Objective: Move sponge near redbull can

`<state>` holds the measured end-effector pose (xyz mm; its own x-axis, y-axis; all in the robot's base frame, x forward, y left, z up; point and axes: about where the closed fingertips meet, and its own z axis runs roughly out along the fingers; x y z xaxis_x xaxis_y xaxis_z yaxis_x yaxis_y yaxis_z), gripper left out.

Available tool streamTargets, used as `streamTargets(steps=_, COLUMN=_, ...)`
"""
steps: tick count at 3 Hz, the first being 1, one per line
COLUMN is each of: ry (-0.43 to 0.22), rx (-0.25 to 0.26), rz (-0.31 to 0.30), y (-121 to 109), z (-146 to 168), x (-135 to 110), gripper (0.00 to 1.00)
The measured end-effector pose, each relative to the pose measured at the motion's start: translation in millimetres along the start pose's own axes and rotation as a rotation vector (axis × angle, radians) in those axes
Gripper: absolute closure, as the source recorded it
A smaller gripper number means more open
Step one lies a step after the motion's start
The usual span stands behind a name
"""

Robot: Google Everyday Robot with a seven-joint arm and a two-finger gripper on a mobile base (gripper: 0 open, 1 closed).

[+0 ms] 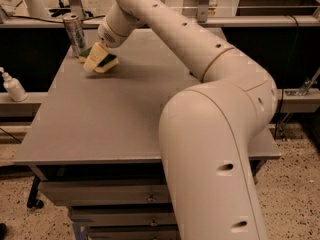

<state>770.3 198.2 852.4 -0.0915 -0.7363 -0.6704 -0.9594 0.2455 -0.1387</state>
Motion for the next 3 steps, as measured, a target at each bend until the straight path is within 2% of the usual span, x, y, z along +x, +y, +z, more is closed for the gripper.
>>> streamTargets(steps=1, ry=-0.015, rx=0.003, rz=0.008, y=-2.5, z=-9.2, x=2.2, gripper=0.0)
streamTargets(steps=2, ry=-0.078, rx=0.021, rz=0.025, y=-5.1, z=-39.5, x=10.6, gripper=0.0)
streamTargets(steps=3, ry=-0.142, rx=0.064, rz=0.009, y=-6.9, z=-88.4, x=37.6, gripper=0.0)
